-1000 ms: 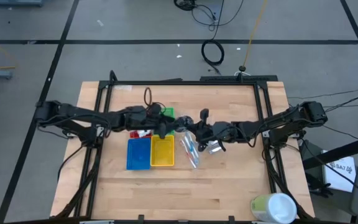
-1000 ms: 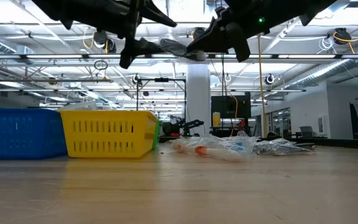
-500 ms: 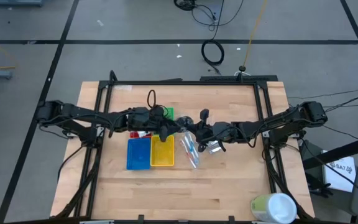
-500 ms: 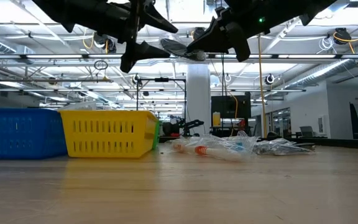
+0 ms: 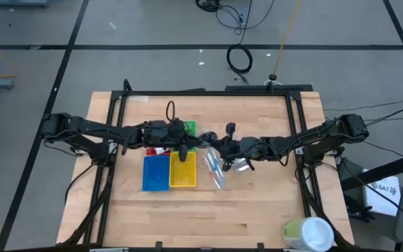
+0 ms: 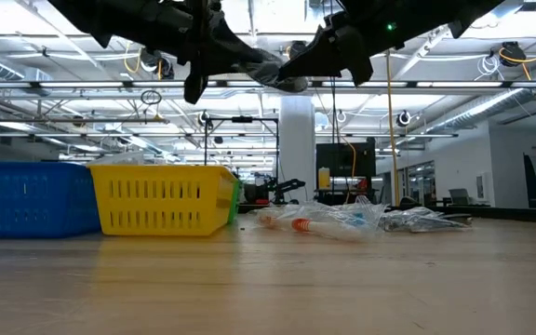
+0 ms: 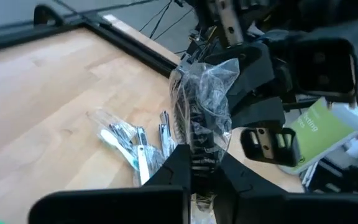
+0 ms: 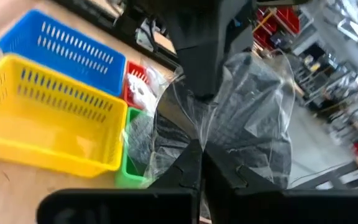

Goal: Pick & Place Travel size toiletries
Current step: Put the black hairbrush into the green bin

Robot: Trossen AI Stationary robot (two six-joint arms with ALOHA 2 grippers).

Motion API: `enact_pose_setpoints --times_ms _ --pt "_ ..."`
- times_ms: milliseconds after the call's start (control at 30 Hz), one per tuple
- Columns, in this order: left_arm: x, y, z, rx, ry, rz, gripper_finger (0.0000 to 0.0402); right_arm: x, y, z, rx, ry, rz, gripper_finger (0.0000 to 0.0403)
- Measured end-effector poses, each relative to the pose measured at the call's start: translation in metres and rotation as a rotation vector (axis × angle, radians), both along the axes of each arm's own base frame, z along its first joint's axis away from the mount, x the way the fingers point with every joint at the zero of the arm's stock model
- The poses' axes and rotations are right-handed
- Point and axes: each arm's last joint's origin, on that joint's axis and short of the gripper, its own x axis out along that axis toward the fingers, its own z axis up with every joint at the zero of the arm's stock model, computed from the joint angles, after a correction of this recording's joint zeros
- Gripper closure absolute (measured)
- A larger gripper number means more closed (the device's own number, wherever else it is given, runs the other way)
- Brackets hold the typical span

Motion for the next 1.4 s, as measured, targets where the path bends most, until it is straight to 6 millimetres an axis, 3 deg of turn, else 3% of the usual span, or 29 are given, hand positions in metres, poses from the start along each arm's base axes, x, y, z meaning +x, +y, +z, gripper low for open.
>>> enact_pose_setpoints --times_ms 133,300,500,633,867,1133,1400 --pt "-0.005 0.000 0.004 0.090 0.012 -0.006 0.0387 0.000 -0.001 0.000 0.081 -0.018 -0.024 0.0372" --pt "-0.019 0.004 0.010 0.217 0.090 0.106 0.0386 -0.008 -0.003 0.010 0.210 -0.067 -0.064 0.0298" --pt "-0.042 0.008 0.009 0.399 0.306 0.207 0.0392 -0.028 -0.008 0.022 0.260 -0.022 -0.097 0.0207" --pt "-0.054 0.008 -0.001 0.517 0.492 0.200 0.0387 -0.039 -0.014 0.031 0.299 -0.028 -0.130 0.0175" --pt "-0.056 0.009 -0.020 0.663 0.696 0.175 0.0392 -0.052 -0.027 0.024 0.336 -0.081 -0.175 0.0168" --pt "-0.042 0.009 -0.045 0.744 0.815 0.088 0.0379 -0.066 -0.037 0.015 0.329 -0.228 -0.181 0.0175" --pt "-0.030 0.010 -0.072 0.777 0.918 -0.005 0.0391 -0.070 -0.039 0.011 0.312 -0.256 -0.180 0.0178"
